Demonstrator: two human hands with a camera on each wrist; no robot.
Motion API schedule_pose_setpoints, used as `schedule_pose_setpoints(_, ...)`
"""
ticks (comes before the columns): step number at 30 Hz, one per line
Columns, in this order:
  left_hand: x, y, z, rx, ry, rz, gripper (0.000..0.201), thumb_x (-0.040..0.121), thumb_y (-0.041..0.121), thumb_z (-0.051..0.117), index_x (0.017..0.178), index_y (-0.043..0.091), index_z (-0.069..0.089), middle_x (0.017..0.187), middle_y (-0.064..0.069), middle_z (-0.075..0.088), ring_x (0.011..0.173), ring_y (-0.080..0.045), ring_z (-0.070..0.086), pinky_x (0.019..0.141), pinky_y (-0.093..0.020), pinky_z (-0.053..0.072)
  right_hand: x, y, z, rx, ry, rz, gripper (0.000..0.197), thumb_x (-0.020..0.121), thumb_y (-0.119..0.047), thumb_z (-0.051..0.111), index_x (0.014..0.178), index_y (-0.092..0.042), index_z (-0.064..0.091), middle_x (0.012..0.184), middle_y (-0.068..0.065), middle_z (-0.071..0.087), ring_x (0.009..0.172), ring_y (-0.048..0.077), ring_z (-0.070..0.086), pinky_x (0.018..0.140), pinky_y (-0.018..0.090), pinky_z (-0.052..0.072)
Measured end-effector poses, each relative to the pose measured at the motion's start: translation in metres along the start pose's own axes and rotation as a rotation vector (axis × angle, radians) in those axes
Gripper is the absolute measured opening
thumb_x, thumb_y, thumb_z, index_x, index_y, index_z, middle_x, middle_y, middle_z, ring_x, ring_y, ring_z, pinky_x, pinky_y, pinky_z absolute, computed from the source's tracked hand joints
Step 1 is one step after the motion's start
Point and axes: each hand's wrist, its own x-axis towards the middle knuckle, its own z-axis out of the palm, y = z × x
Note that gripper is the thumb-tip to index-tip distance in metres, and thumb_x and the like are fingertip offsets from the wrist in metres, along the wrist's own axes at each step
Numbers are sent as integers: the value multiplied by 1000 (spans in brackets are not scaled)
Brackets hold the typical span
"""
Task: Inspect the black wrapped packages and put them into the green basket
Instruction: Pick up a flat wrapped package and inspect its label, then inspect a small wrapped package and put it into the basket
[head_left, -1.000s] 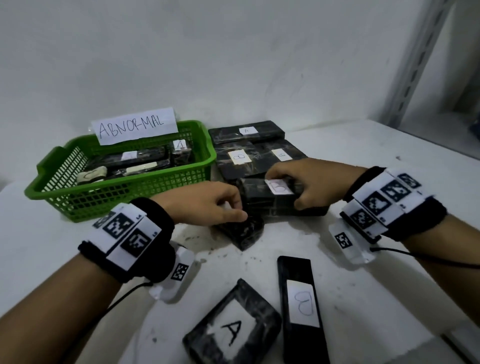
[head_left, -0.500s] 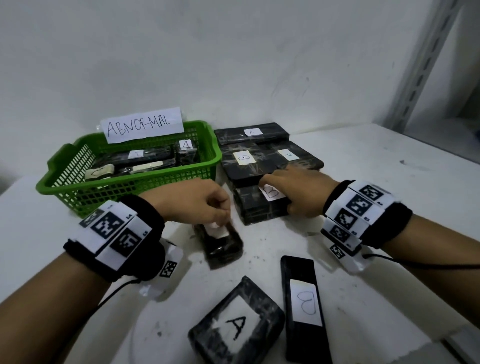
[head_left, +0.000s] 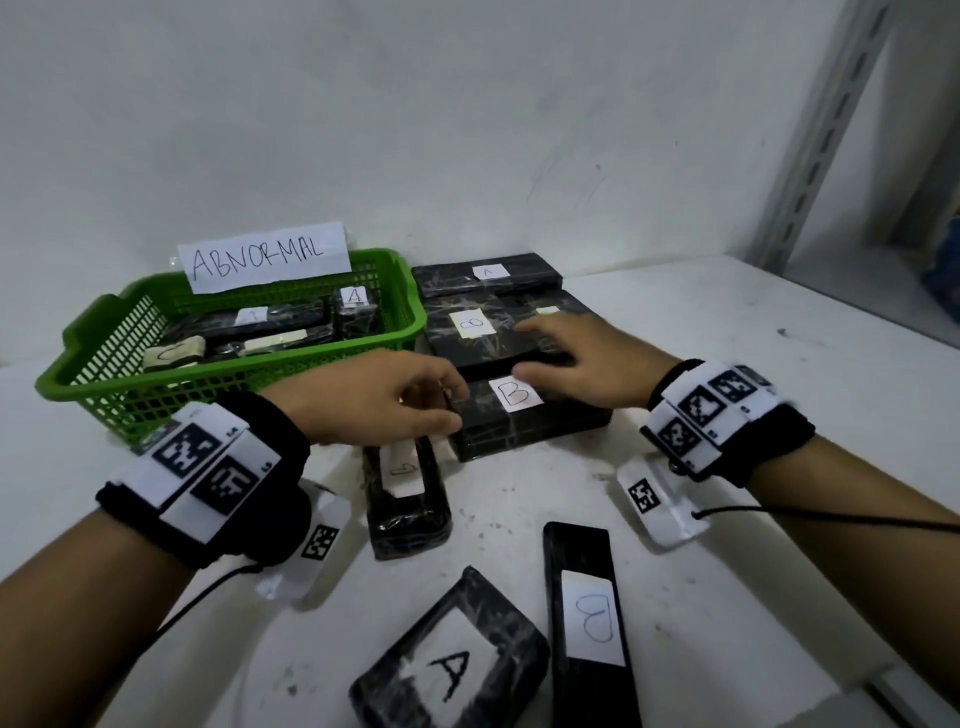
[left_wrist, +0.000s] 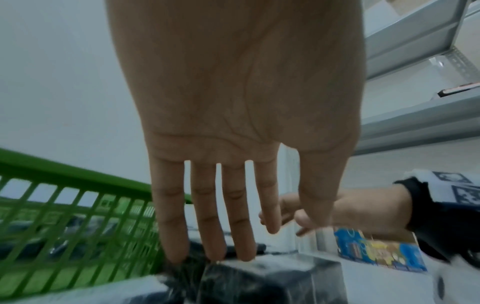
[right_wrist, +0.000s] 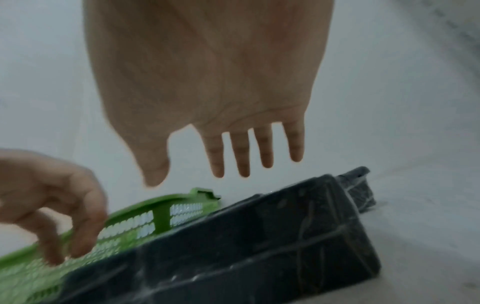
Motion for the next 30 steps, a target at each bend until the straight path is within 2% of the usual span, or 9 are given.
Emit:
schedule_pose_setpoints(2,3,5,-12,10,22,20,33,93,46,59,125,38,60,109,17,64,103,-3,61,94,-30,50,4,12,-7,58,92,179,55,99,-50,51,146,-21,49,148,5,53,136,24,48,112,35,36)
schedule_pose_setpoints(5,13,17,-22,34,-9,60,34,94,47,57,127,40,60,115,19,64,106,0,60,93,-21,47,8,24,-4,133,9,367,47,105,-48,38,138,-20,56,145,5,56,133,24,50,107,31,36)
schedule_pose_setpoints(7,24,25,-19,104,-85,62,33,96,42,57,128,37,61,117,17,62,108,-3,58,86,-13,44,8,23,0,124,-38,366,42,108,-36,36,138,-18,57,148,4,54,135,23,47,104,27,33)
schedule_pose_setpoints(11,56,33,-5,240,-118,42,36,89,40,70,123,31,63,118,5,59,102,-14,60,90,-29,48,8,22,1,33,-79,332,42,104,-18,39,142,-25,56,153,2,50,141,23,43,108,26,31)
schedule_pose_setpoints(15,80,34,7,281,-122,3,53,78,42,80,124,31,58,111,7,53,96,-14,53,82,-26,43,12,30,3,-17,-98,327,44,101,-23,43,144,-31,53,154,-1,49,141,23,42,114,30,32)
schedule_pose_setpoints(21,86,23,15,277,-47,22,47,81,37,78,123,33,59,110,6,52,97,-15,50,81,-26,39,17,38,-2,127,-175,312,58,97,-34,62,150,-23,44,154,1,47,139,20,45,116,32,33)
schedule_pose_setpoints(24,84,21,14,267,-39,31,47,82,37,77,125,32,59,109,5,51,96,-14,49,79,-24,37,18,40,-5,119,-178,313,62,91,-36,70,147,-23,47,147,0,51,132,20,50,108,29,37)
schedule_pose_setpoints(27,83,23,14,285,-41,39,47,84,39,76,126,30,59,108,5,51,96,-14,50,80,-24,38,18,40,-3,58,-164,302,59,87,-37,75,140,-23,55,144,-1,55,128,18,53,106,29,40)
schedule_pose_setpoints(30,72,25,6,255,-68,18,34,88,45,69,117,27,63,101,8,57,94,-14,56,81,-28,45,14,32,-9,40,-143,257,60,84,-45,77,137,-27,55,143,-2,54,128,17,52,102,28,39)
